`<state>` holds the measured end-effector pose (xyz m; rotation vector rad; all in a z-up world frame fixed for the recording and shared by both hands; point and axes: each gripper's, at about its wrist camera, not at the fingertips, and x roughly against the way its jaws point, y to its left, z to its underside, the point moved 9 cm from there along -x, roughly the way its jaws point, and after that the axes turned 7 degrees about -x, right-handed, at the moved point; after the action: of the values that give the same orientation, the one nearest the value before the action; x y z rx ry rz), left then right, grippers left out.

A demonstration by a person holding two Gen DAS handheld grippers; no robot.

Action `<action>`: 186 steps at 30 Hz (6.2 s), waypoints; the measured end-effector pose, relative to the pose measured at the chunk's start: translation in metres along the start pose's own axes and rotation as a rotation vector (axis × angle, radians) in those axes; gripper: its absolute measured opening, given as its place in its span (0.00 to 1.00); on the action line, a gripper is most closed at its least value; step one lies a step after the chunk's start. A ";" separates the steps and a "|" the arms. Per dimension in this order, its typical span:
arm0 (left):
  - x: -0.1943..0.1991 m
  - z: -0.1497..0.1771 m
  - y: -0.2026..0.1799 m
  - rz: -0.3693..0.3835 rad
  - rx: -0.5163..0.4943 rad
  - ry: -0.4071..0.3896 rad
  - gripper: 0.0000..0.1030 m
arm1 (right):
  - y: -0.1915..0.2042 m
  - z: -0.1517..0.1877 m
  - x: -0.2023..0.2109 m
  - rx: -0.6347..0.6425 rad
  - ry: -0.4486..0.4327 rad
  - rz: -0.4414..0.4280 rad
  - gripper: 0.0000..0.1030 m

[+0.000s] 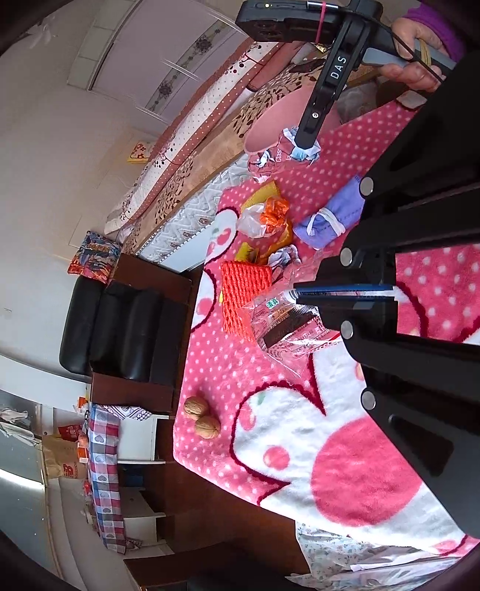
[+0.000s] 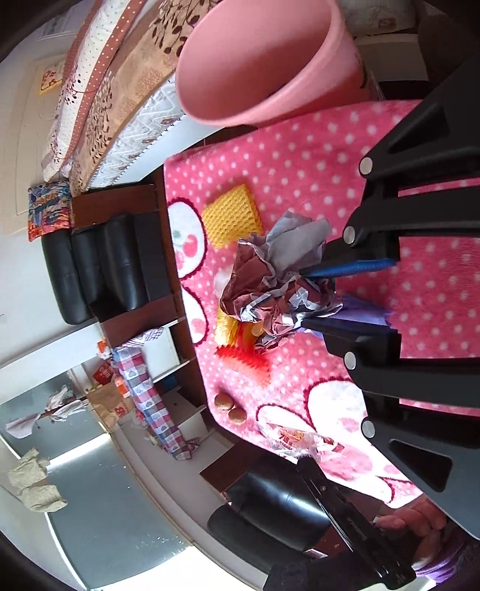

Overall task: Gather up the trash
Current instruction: 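Carry both wrappers over the pink bucket and open both tools to release, then move both open tools back over the blanket, then grasp the red foam net with the left tool while the right grasps the white plastic bag, then carry both items over the pink bucket and open both tools to drop them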

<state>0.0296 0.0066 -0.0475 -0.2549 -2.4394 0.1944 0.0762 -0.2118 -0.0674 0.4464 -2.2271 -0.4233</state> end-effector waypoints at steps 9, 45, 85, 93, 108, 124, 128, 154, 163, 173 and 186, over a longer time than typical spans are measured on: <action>0.022 -0.020 -0.046 0.052 -0.077 -0.071 0.00 | -0.032 -0.011 0.067 -0.068 -0.143 0.028 0.20; -0.152 -0.032 -0.311 0.391 -0.354 0.085 0.01 | -0.252 -0.045 0.061 -0.378 -0.183 0.194 0.25; -0.053 -0.042 -0.163 0.144 -0.190 -0.053 0.33 | -0.116 -0.011 0.053 -0.176 -0.153 0.097 0.50; -0.036 -0.030 -0.089 -0.006 -0.118 -0.062 0.33 | -0.086 -0.004 0.034 -0.129 -0.107 0.066 0.50; -0.093 -0.044 -0.034 -0.151 -0.073 0.002 0.33 | -0.057 -0.015 -0.011 -0.060 -0.024 0.036 0.53; -0.111 -0.019 0.017 -0.217 -0.008 0.095 0.05 | -0.017 -0.037 -0.065 0.015 0.054 -0.029 0.57; -0.098 -0.021 0.023 -0.199 0.018 0.070 0.05 | -0.010 -0.039 -0.080 0.023 0.077 -0.031 0.57; -0.047 -0.036 -0.002 -0.112 -0.004 -0.035 0.05 | -0.012 -0.035 -0.073 -0.042 0.062 -0.042 0.32; -0.033 -0.045 -0.043 -0.042 -0.057 -0.079 0.05 | -0.041 -0.043 -0.012 -0.101 -0.052 -0.021 0.32; -0.036 -0.052 -0.117 0.089 -0.156 -0.100 0.05 | -0.102 -0.053 0.055 -0.174 -0.186 0.078 0.32; -0.065 -0.051 -0.218 0.254 -0.274 -0.062 0.05 | -0.196 -0.054 0.098 -0.322 -0.279 0.192 0.32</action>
<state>0.0830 -0.2161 -0.0033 -0.6907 -2.4868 -0.0234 0.0926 -0.4371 -0.0558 0.0015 -2.3813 -0.7636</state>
